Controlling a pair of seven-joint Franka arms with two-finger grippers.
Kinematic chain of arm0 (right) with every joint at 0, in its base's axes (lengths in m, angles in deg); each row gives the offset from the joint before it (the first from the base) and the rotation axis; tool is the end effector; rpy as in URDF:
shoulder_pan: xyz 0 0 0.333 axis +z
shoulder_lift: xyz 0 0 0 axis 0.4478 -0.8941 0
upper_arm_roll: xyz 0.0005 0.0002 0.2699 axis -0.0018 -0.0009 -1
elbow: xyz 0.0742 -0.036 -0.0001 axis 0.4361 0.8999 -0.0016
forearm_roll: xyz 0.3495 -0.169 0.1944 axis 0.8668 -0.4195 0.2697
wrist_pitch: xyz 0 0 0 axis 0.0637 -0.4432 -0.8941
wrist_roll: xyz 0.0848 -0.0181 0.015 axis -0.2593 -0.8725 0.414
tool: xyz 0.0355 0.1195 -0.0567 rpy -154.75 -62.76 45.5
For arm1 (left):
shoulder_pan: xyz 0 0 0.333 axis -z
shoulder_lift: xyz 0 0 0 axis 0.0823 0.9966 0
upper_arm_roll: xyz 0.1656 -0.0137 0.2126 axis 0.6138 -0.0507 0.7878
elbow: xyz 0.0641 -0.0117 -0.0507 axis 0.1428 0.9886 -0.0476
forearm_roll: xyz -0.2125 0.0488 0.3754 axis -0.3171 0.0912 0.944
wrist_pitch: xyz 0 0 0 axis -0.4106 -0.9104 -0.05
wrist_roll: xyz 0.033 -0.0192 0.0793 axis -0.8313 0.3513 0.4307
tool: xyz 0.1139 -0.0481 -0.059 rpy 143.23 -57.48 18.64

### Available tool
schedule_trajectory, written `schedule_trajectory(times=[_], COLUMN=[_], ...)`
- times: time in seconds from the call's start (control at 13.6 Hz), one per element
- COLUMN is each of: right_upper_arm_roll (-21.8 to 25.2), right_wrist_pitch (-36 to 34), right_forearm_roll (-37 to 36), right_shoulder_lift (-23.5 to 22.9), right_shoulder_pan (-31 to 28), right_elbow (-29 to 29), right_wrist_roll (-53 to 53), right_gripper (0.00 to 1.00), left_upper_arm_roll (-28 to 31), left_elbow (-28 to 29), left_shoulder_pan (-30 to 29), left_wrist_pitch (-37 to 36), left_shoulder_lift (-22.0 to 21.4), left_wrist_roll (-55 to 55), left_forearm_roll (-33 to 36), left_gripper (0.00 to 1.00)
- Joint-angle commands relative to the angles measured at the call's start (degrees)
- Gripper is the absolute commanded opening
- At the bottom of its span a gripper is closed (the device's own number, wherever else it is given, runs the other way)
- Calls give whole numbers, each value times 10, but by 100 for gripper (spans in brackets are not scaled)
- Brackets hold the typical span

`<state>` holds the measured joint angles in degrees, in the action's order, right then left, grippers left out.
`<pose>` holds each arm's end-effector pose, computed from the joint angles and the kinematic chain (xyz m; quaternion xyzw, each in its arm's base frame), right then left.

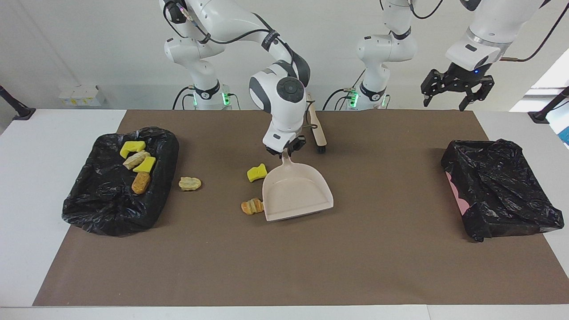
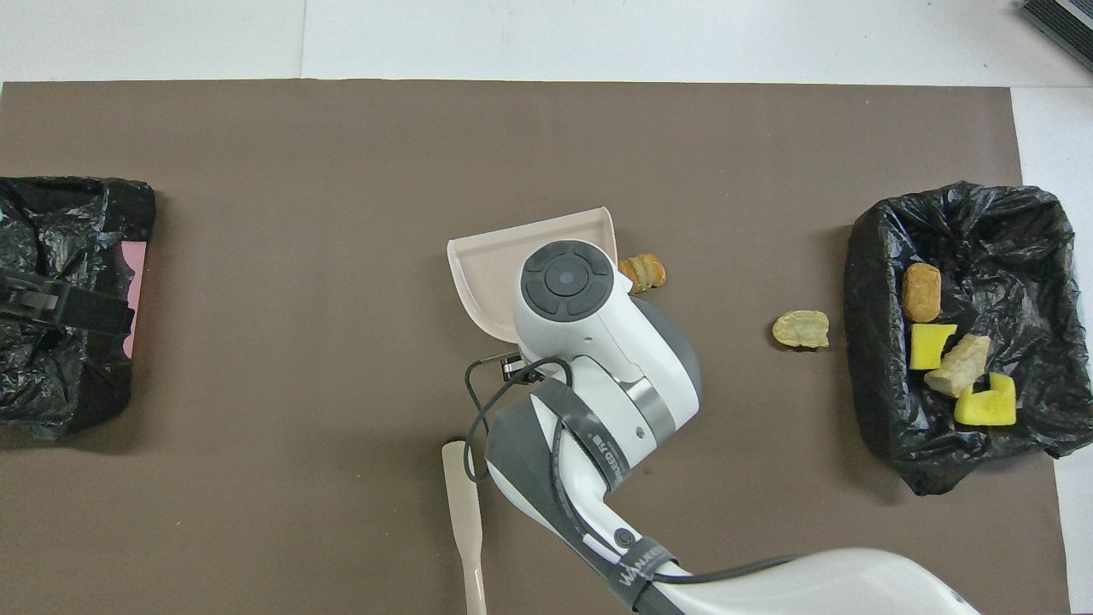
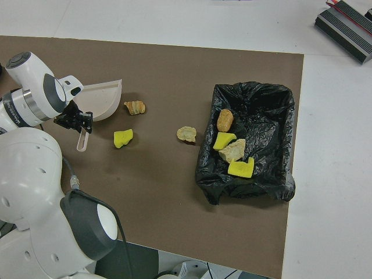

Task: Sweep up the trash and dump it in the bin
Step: 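Carry the empty dustpan back to the table center with the right gripper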

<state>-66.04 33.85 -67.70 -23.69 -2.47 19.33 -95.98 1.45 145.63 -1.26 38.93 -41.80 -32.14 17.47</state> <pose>0.5335 0.4034 0.2828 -0.9943 -0.0657 0.0842 0.0077 0.5649 -0.0634 0.5904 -0.9920 0.1260 0.0045 0.0058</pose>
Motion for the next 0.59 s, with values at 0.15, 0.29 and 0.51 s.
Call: schedule_trajectory(times=[0.15,0.29,0.51], right_upper_arm_roll=[1,1,2], right_wrist_pitch=[-42,-30,-30], right_forearm_roll=[48,49,52], right_shoulder_lift=[-133,-145,-138], right_shoulder_pan=[11,16,17], right_elbow=[-192,-201,-198], right_wrist_roll=[-65,-66,-87], right_gripper=[0,0,100], left_upper_arm_roll=[-2,-2,-2], left_elbow=[-12,-12,-12], left_shoulder_pan=[-4,-4,-4], left_wrist_pitch=[-13,-13,-13], left_shoulder_lift=[1,1,1], left_wrist_roll=[-4,-4,-4], left_forearm_roll=[9,9,9], left_gripper=[100,100,100])
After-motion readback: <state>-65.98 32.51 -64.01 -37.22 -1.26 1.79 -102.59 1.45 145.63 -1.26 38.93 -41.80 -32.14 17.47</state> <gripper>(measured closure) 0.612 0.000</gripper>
